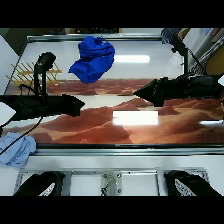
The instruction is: Fold the clothes and pants, and hang the long-sleeved shirts on hangers.
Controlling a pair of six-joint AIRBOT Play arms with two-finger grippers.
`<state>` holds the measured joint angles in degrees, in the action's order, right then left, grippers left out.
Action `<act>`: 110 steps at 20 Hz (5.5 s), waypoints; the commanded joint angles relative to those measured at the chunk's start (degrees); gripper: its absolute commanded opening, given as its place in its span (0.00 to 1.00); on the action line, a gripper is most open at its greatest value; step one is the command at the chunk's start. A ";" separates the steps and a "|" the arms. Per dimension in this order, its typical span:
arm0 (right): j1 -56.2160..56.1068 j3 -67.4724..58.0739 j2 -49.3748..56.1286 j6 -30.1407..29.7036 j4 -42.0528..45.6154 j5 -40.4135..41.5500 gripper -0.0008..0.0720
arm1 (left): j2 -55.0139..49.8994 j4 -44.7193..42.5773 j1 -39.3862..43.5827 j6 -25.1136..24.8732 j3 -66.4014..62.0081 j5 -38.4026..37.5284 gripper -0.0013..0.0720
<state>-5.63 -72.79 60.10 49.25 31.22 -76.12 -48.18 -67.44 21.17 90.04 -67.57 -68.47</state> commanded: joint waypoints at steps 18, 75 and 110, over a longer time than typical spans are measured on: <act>3.02 0.00 0.02 0.07 -1.88 4.39 0.02 | -66.86 -20.48 -6.51 -2.23 -46.18 19.04 0.96; 3.02 -10.75 -13.70 40.11 46.18 10.36 0.92 | -27.47 -15.65 -4.04 15.41 -15.74 12.92 0.91; 30.38 43.58 -4.24 34.25 27.91 15.74 0.92 | -56.24 11.47 -12.52 5.51 -13.64 9.05 0.03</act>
<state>25.71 -30.92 51.62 86.59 67.05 -66.41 -104.90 -55.90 9.54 96.92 -81.06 -58.28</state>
